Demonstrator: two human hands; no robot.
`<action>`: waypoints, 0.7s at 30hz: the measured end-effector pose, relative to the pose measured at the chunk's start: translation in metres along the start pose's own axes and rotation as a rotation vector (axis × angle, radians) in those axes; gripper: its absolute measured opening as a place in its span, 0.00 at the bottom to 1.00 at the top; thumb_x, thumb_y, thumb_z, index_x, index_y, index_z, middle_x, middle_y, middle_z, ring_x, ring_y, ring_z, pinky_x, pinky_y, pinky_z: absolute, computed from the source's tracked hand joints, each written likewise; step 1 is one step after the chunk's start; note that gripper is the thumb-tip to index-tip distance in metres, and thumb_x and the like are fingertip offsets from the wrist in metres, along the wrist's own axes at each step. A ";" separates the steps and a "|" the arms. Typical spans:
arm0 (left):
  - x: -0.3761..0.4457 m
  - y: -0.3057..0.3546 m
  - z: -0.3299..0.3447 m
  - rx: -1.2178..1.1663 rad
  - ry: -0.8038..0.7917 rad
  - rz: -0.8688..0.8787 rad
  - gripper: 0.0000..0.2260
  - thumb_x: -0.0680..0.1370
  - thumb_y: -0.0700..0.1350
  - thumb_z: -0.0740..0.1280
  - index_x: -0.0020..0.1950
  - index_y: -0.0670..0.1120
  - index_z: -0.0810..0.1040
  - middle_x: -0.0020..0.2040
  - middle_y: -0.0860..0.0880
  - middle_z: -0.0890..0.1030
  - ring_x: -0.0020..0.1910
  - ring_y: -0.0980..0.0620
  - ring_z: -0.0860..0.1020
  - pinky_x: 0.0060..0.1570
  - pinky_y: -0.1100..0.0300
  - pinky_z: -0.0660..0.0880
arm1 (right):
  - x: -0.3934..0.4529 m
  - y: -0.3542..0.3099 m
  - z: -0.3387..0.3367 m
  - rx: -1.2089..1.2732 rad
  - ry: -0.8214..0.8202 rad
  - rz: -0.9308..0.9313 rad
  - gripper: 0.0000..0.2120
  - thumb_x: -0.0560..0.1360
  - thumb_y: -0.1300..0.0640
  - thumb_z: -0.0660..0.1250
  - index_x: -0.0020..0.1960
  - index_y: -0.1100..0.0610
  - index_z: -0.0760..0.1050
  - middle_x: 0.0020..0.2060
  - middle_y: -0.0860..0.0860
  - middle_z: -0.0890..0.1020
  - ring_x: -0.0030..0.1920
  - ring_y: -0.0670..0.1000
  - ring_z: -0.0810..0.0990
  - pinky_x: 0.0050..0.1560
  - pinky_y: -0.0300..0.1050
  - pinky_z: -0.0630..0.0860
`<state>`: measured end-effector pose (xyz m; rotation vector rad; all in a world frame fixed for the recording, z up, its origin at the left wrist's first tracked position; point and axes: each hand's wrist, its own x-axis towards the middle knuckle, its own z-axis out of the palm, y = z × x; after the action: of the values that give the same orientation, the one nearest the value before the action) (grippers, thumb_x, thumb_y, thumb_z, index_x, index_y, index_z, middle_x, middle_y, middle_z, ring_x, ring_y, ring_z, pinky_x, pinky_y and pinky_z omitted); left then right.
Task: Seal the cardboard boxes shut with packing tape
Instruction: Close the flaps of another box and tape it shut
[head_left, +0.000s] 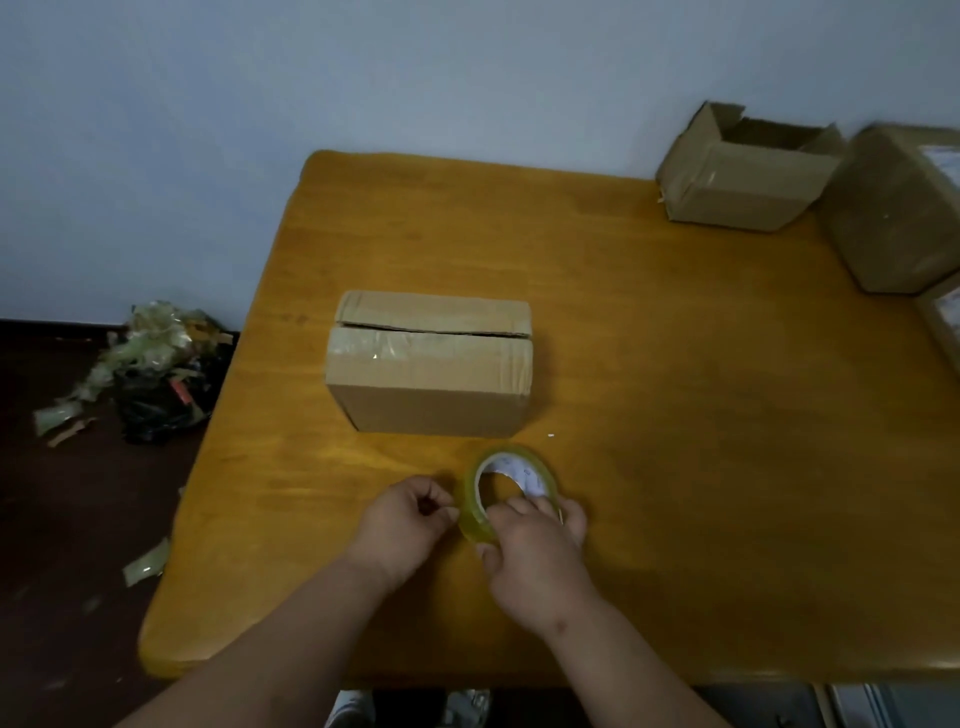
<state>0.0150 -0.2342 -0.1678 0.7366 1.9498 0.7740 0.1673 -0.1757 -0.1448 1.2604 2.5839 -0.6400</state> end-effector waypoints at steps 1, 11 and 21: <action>-0.001 0.002 -0.002 -0.013 0.002 0.006 0.08 0.76 0.40 0.71 0.39 0.50 0.79 0.36 0.54 0.80 0.37 0.55 0.76 0.40 0.64 0.72 | 0.000 0.000 -0.002 0.012 -0.002 -0.005 0.11 0.79 0.47 0.59 0.59 0.47 0.72 0.61 0.45 0.74 0.69 0.50 0.64 0.71 0.54 0.45; -0.026 0.030 -0.047 -0.119 -0.131 -0.015 0.09 0.79 0.45 0.68 0.38 0.48 0.78 0.31 0.54 0.76 0.34 0.55 0.72 0.39 0.59 0.70 | -0.003 -0.010 -0.041 0.124 -0.152 -0.074 0.14 0.80 0.41 0.58 0.59 0.49 0.71 0.55 0.50 0.80 0.61 0.53 0.73 0.71 0.50 0.56; -0.068 0.071 -0.120 -0.162 -0.067 -0.028 0.04 0.78 0.39 0.69 0.44 0.41 0.77 0.41 0.44 0.82 0.43 0.48 0.81 0.44 0.55 0.80 | -0.012 -0.040 -0.105 0.723 -0.444 -0.200 0.13 0.67 0.46 0.72 0.47 0.51 0.76 0.39 0.47 0.78 0.41 0.46 0.76 0.43 0.44 0.70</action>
<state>-0.0482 -0.2675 -0.0297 0.6291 1.8101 0.8680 0.1443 -0.1571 -0.0355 0.8521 2.1676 -1.7752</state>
